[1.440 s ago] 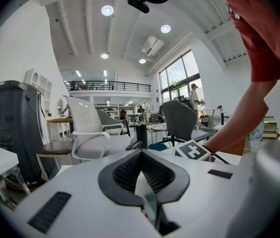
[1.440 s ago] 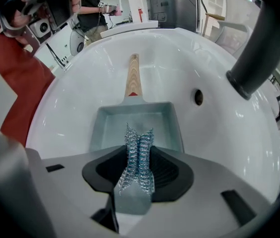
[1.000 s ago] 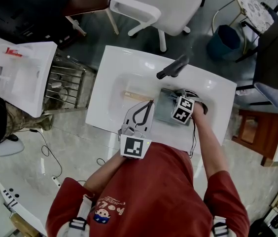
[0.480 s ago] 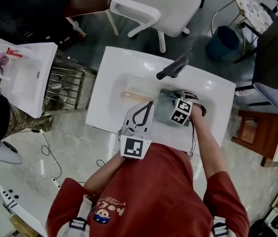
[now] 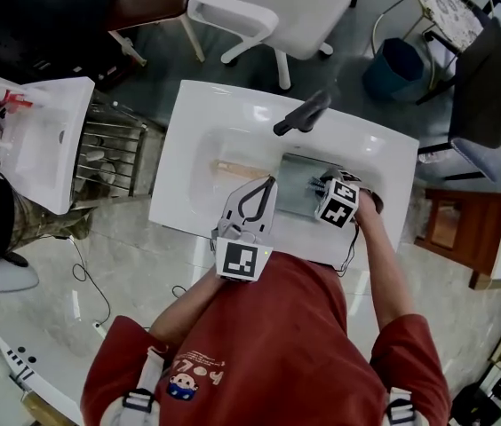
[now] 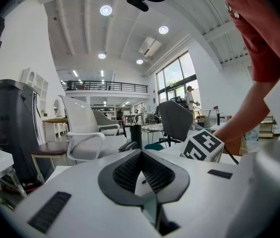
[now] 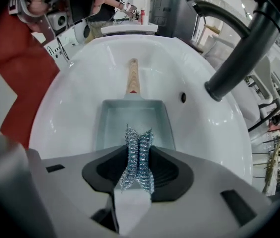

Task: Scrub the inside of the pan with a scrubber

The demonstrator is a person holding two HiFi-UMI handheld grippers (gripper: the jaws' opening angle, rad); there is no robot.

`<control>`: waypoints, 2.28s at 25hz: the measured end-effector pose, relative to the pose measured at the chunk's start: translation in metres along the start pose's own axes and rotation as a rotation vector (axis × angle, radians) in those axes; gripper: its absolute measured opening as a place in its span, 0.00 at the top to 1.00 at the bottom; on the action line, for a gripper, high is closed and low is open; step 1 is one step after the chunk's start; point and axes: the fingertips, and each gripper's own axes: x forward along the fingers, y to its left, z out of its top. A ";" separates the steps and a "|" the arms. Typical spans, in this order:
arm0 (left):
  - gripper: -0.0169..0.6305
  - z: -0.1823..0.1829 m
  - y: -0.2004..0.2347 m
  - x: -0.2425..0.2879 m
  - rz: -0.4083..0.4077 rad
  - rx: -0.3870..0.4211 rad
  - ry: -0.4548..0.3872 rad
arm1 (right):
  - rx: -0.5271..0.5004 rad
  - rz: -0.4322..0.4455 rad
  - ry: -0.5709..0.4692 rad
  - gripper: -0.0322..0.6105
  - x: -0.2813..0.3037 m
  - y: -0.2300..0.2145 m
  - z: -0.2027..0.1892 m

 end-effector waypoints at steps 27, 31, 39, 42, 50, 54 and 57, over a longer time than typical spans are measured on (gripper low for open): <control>0.95 -0.005 -0.003 0.003 -0.003 -0.002 0.009 | 0.017 0.323 0.080 0.71 0.020 0.065 -0.028; 0.95 -0.005 -0.005 0.004 -0.010 -0.002 0.008 | 0.020 0.307 0.074 0.71 0.020 0.063 -0.029; 0.95 -0.007 -0.004 0.004 -0.008 0.002 0.015 | 0.040 0.242 0.063 0.70 0.021 0.045 -0.036; 0.95 -0.008 -0.005 0.004 -0.008 0.001 0.017 | 0.040 0.209 0.057 0.70 0.021 0.037 -0.036; 0.95 -0.008 -0.004 0.004 -0.006 0.001 0.015 | 0.047 0.095 0.029 0.70 0.022 0.005 -0.035; 0.95 -0.009 -0.004 0.005 -0.009 0.005 0.018 | 0.038 0.029 0.015 0.70 0.024 -0.009 -0.034; 0.95 -0.008 -0.004 0.005 -0.007 0.004 0.016 | 0.033 -0.040 0.007 0.70 0.025 -0.022 -0.034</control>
